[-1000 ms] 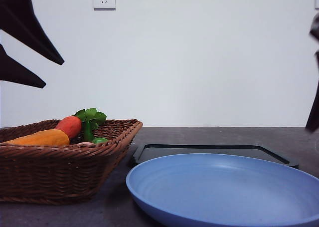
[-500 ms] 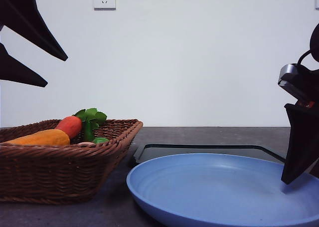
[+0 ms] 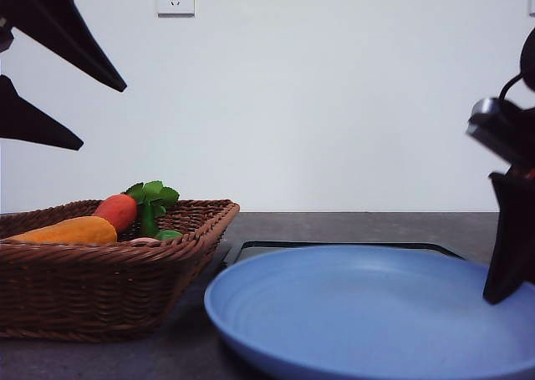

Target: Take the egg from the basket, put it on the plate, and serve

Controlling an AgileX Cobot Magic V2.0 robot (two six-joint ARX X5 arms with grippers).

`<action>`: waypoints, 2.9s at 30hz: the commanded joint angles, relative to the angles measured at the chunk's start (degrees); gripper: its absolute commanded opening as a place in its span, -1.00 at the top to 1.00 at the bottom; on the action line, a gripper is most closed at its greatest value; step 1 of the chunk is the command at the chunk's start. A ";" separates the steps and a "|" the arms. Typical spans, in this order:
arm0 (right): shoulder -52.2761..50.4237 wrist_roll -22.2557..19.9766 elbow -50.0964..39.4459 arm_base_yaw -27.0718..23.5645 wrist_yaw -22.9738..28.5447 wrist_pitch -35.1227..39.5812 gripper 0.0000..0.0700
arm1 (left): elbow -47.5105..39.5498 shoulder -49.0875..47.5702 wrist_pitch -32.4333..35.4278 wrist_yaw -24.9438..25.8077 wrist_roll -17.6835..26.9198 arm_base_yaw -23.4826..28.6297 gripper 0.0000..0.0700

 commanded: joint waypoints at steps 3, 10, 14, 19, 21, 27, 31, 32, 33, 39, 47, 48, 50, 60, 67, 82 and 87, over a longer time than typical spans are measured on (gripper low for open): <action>-4.26 0.70 0.26 -1.43 1.44 -1.60 1.00 | 1.69 1.14 -0.98 -1.20 -0.74 -2.18 -0.36; -13.32 0.87 0.28 -4.94 5.27 -4.80 1.00 | 3.73 5.32 -3.96 -12.46 -0.72 -8.65 -0.35; -16.99 1.20 0.28 -6.48 5.61 -5.56 1.00 | 4.89 9.48 -4.43 -13.44 -0.72 -11.25 -0.34; -19.72 1.23 0.28 -7.36 5.64 -6.15 1.00 | 6.31 15.40 -3.91 -13.72 -0.25 -12.83 -0.25; -20.29 1.23 0.28 -7.57 5.60 -6.38 1.00 | 6.77 17.61 -3.62 -13.79 -0.09 -13.00 -0.25; -20.70 1.22 0.28 -7.69 5.59 -6.78 1.00 | 7.03 22.94 -1.46 -13.85 0.11 -13.15 -0.25; -20.70 1.21 0.28 -7.69 5.59 -6.80 1.00 | 7.03 25.49 0.54 -13.85 0.96 -13.15 -0.25; -20.70 1.21 0.28 -7.69 5.59 -6.80 1.00 | 7.03 25.86 0.80 -13.85 0.96 -13.15 -0.25; -20.70 1.21 0.28 -7.69 5.59 -6.80 1.00 | 7.03 26.23 0.96 -13.85 0.96 -13.15 -0.25; -20.70 1.21 0.28 -7.69 5.61 -6.78 1.00 | 7.02 27.40 1.19 -13.85 1.17 -13.15 0.04; -20.70 1.21 0.28 -7.69 5.61 -6.78 1.00 | 7.03 27.49 0.97 -13.85 2.59 -13.12 0.37; -20.70 1.21 0.28 -7.69 5.61 -6.78 1.00 | 7.03 27.49 0.84 -13.85 2.76 -13.12 0.40; -20.70 1.21 0.28 -7.69 5.61 -6.78 1.00 | 7.03 27.49 0.49 -13.83 3.16 -13.12 0.43; -20.70 1.21 0.28 -7.69 5.59 -6.78 1.00 | 10.99 27.47 -5.72 -13.81 4.78 -12.52 0.43; -20.69 1.35 0.28 -7.65 5.51 -6.83 1.00 | 21.10 27.47 -13.74 -12.67 6.85 -12.58 0.43; -20.55 2.80 0.28 -7.56 0.32 -8.25 1.00 | 32.10 28.40 -4.96 -10.86 14.40 -28.75 0.43; -20.55 2.72 0.28 -7.56 -0.03 -9.74 1.00 | 32.10 30.89 -4.76 -20.72 22.72 -35.21 0.43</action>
